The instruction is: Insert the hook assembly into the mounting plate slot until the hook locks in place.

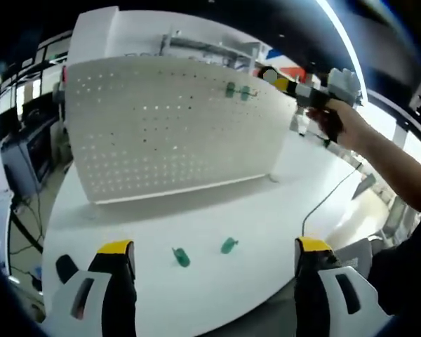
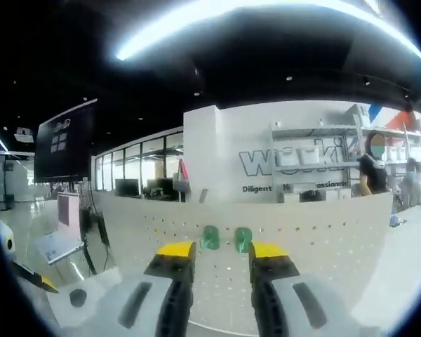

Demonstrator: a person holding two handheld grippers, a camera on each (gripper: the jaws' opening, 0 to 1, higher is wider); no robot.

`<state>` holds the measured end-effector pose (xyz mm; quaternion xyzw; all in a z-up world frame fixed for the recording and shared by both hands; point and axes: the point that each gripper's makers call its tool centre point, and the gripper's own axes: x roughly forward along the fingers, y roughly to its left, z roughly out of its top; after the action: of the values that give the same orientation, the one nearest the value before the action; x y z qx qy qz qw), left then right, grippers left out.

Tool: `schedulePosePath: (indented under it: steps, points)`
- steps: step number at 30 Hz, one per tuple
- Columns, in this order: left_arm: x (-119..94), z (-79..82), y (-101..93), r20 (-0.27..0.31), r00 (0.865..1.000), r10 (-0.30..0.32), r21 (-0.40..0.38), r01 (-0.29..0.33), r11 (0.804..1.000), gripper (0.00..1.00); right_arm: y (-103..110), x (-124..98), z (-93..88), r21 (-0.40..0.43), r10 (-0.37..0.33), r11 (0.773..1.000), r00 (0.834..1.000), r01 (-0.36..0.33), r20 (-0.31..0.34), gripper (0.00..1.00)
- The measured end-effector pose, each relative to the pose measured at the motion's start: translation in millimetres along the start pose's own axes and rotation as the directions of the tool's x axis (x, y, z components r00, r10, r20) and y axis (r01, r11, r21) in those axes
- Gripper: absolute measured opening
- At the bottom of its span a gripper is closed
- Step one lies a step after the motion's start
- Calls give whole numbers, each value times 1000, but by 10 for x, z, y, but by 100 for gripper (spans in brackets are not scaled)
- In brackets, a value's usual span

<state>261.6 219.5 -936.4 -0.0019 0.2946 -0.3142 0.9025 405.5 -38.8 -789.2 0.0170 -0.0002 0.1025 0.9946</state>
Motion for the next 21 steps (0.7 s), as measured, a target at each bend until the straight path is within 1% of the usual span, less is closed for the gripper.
schedulePosePath:
  steps: [3, 4, 5, 8, 11, 14, 17, 19, 20, 21]
  points:
    - [-7, -24, -12, -4, 1000, -1, -7, 1, 1000, 96, 49, -100, -182, 5, 12, 1000, 999, -12, -40, 28]
    - [-12, -35, -14, -6, 1000, -1, -8, 1, 1000, 95, 65, -130, -229, -4, 17, 1000, 998, -17, -56, 28]
    - [-15, -39, -15, -7, 1000, -1, -8, 1, 1000, 95, 83, -177, -283, -34, 22, 999, 997, -25, -77, 28]
    - [-33, -66, -15, -13, 1000, 1, -11, -1, 1000, 96, 149, -278, -316, -46, 48, 998, 995, -53, -92, 28]
    - [-48, -121, -16, -27, 1000, 2, -12, -2, 1000, 96, 194, -376, -407, -54, 73, 995, 989, -80, -126, 29]
    - [-60, -164, -13, -39, 999, 6, -14, -6, 1000, 96, 239, -490, -542, -35, 94, 994, 982, -101, -162, 30]
    - [-87, -186, -29, -39, 999, 9, -22, -10, 1000, 96, 307, -633, -727, -36, 120, 991, 971, -130, -208, 30]
    - [-99, -212, -29, -43, 999, 13, -26, -14, 1000, 97, 344, -740, -914, -14, 139, 989, 957, -148, -254, 30]
    - [-101, -232, -34, -50, 999, 9, -27, -10, 1000, 97, 353, -812, -1051, -27, 149, 986, 942, -165, -301, 31]
    - [-105, -258, -42, -60, 998, 5, -31, -7, 1000, 96, 364, -856, -1118, -25, 155, 985, 935, -172, -320, 31]
